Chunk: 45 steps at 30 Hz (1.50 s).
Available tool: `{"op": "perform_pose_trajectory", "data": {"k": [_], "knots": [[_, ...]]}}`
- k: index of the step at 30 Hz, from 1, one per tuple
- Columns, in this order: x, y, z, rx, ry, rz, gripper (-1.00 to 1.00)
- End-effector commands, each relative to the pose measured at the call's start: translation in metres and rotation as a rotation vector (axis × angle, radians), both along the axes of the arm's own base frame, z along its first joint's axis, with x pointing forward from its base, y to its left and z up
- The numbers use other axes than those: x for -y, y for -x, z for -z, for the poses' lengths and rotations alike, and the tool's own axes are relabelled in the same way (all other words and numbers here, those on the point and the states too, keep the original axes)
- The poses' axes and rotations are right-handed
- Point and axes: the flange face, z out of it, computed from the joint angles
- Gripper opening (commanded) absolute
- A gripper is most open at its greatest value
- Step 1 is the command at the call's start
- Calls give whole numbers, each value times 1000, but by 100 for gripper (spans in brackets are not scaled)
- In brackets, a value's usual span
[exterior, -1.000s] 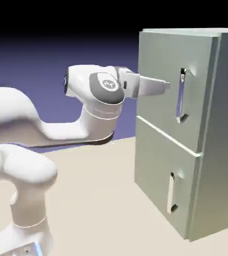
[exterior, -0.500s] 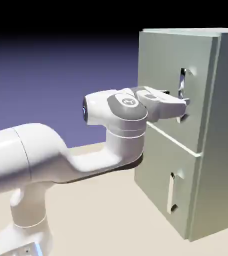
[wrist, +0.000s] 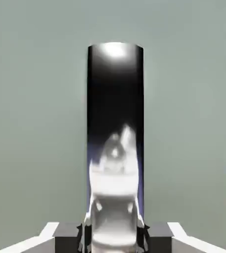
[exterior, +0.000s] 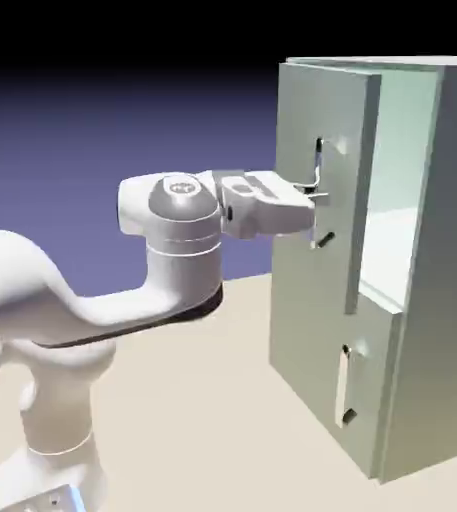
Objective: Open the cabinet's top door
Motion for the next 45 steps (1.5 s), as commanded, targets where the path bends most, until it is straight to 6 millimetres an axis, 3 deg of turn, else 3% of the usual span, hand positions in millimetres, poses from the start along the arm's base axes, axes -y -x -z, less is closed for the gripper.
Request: {"op": "perform_pose_trajectory", "data": {"k": [1, 13, 31, 38, 45], "knots": [[-6, 7, 0, 0, 0, 25, -100], [-69, 68, 0, 0, 0, 258, -100], [-159, 118, 0, 0, 0, 534, -100], [-210, 134, 0, 0, 0, 678, -100], [-281, 144, 0, 0, 0, 868, -100]]}}
